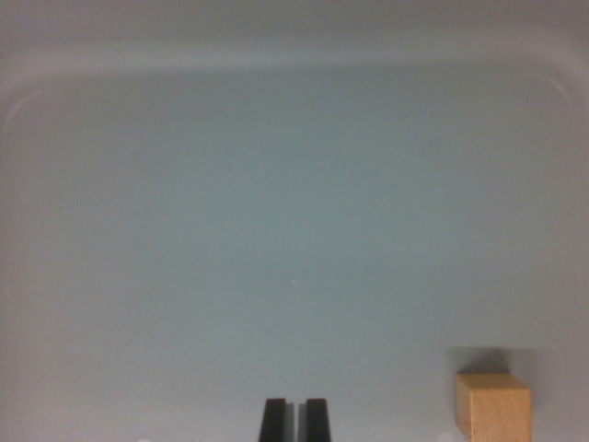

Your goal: Push wooden cube

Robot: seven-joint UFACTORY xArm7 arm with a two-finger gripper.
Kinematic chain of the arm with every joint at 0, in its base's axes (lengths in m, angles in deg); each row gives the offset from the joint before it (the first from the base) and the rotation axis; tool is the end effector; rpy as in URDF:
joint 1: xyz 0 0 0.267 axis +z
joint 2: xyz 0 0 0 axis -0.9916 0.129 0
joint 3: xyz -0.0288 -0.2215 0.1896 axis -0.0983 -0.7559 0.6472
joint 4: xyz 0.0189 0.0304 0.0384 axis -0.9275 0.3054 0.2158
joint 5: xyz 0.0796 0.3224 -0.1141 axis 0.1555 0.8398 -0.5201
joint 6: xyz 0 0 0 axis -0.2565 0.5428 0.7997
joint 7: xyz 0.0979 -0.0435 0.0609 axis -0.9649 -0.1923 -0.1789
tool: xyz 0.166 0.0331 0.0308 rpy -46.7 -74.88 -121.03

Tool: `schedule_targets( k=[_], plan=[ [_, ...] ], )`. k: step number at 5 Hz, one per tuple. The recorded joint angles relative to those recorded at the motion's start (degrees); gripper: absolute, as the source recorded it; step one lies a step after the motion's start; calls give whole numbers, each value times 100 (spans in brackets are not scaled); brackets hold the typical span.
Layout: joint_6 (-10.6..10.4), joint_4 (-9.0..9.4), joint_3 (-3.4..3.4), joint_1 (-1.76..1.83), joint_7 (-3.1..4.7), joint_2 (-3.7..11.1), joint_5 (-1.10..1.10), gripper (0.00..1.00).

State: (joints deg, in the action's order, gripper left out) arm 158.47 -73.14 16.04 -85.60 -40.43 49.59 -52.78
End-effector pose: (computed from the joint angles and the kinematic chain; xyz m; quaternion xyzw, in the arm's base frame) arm 0.4843 -0.0198 0.3256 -0.9997 0.0077 -0.0137 0.0168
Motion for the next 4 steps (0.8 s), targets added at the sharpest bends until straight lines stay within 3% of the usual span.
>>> schedule_targets(
  k=[1,2,3,4],
  plan=[
    [0,0,0,0,0,0,0,0],
    [-191,199,-52,-32,94,-8,1,0],
    [-191,199,-52,-32,94,-8,1,0],
    [-394,412,-107,-66,195,-17,3,0]
  ],
)
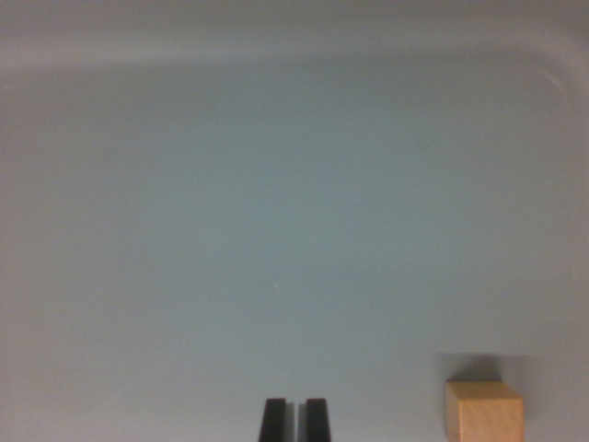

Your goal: Push wooden cube

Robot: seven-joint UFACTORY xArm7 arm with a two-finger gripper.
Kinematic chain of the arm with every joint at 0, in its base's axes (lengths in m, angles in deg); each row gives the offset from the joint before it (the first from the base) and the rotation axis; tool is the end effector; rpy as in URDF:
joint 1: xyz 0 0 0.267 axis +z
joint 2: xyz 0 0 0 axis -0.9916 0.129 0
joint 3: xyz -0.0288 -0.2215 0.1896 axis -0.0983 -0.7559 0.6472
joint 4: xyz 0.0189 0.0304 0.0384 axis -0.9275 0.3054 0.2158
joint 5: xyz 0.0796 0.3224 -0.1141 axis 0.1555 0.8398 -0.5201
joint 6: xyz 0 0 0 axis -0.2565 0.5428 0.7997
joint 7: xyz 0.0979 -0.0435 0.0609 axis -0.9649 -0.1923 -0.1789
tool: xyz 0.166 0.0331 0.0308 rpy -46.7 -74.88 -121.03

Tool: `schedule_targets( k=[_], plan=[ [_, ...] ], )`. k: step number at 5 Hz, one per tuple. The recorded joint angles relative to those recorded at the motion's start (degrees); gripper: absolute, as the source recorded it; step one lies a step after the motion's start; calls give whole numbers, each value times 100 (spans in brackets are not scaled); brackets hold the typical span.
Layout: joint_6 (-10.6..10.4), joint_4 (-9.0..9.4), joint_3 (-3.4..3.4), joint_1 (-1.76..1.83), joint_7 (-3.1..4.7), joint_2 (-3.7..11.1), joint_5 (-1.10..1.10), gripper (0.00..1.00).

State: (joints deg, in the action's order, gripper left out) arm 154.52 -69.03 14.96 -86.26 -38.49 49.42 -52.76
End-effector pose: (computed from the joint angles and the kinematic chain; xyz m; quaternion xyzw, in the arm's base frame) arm 0.4840 -0.0348 0.3017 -0.9997 0.0072 -0.0143 0.0163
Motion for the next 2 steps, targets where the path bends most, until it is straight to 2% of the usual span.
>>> schedule_targets(
  k=[1,2],
  plan=[
    [0,0,0,0,0,0,0,0],
    [-217,227,-59,-36,107,-9,2,0]
  ],
)
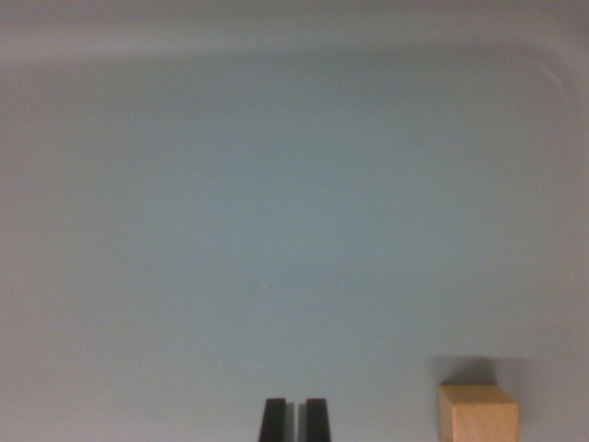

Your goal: Push wooden cube

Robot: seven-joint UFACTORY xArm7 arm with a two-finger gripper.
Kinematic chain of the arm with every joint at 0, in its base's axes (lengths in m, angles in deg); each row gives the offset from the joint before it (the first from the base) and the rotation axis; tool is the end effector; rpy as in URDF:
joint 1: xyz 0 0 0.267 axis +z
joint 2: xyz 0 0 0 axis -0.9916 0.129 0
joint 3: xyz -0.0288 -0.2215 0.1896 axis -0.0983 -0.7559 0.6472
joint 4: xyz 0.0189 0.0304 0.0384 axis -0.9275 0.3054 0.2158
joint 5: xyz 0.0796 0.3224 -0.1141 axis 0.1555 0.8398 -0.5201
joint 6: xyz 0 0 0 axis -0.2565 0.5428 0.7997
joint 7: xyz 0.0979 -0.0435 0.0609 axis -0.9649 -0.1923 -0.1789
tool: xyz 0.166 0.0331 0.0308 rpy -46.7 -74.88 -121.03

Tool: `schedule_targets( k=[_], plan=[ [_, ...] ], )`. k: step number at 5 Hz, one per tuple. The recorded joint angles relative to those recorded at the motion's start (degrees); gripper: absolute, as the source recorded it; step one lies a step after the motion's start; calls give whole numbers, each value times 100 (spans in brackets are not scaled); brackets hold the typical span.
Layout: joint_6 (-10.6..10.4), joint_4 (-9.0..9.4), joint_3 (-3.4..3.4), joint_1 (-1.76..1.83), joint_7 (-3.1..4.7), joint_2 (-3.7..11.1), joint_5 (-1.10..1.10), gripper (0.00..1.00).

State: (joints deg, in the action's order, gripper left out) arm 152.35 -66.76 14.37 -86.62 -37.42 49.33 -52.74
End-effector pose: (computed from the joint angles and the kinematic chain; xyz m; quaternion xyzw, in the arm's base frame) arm 0.4829 -0.0429 0.2884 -0.9997 0.0069 -0.0145 0.0161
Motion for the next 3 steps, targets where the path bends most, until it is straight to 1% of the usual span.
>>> schedule_targets(
  k=[1,2,3],
  plan=[
    [0,0,0,0,0,0,0,0],
    [-229,239,-62,-38,113,-10,2,0],
    [-229,239,-62,-38,113,-10,2,0]
  ],
)
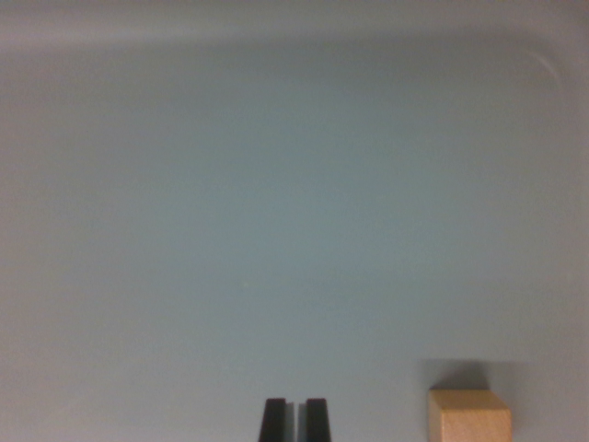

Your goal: Push wooden cube

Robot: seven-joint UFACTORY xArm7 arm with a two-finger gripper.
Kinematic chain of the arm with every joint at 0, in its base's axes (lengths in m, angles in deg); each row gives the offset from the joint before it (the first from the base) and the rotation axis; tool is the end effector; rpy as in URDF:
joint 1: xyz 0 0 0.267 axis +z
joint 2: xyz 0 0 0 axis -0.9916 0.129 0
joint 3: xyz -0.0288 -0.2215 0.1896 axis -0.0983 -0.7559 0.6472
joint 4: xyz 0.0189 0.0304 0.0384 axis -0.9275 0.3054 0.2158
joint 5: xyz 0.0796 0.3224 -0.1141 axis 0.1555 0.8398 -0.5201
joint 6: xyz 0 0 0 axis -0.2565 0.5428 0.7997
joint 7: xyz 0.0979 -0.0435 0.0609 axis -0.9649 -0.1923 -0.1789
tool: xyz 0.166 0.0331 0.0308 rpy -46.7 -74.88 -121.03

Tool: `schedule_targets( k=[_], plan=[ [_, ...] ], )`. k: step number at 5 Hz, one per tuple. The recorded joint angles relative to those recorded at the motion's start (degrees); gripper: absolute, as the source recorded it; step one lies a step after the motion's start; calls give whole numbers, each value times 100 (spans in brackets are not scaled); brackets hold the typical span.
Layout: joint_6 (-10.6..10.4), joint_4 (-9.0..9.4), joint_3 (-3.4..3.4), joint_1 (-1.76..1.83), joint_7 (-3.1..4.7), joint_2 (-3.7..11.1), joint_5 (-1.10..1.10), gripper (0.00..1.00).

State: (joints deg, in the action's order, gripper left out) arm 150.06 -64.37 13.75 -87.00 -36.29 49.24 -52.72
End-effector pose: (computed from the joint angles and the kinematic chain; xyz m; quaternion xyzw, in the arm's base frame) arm 0.4811 -0.0513 0.2744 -0.9997 0.0065 -0.0147 0.0159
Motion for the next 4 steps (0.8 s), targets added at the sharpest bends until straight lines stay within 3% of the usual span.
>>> schedule_targets(
  k=[1,2,3,4],
  plan=[
    [-239,249,-65,-40,118,-10,2,0],
    [-239,249,-65,-40,118,-10,2,0],
    [-472,492,-128,-79,233,-20,3,0],
    [-472,492,-128,-79,233,-20,3,0]
  ],
)
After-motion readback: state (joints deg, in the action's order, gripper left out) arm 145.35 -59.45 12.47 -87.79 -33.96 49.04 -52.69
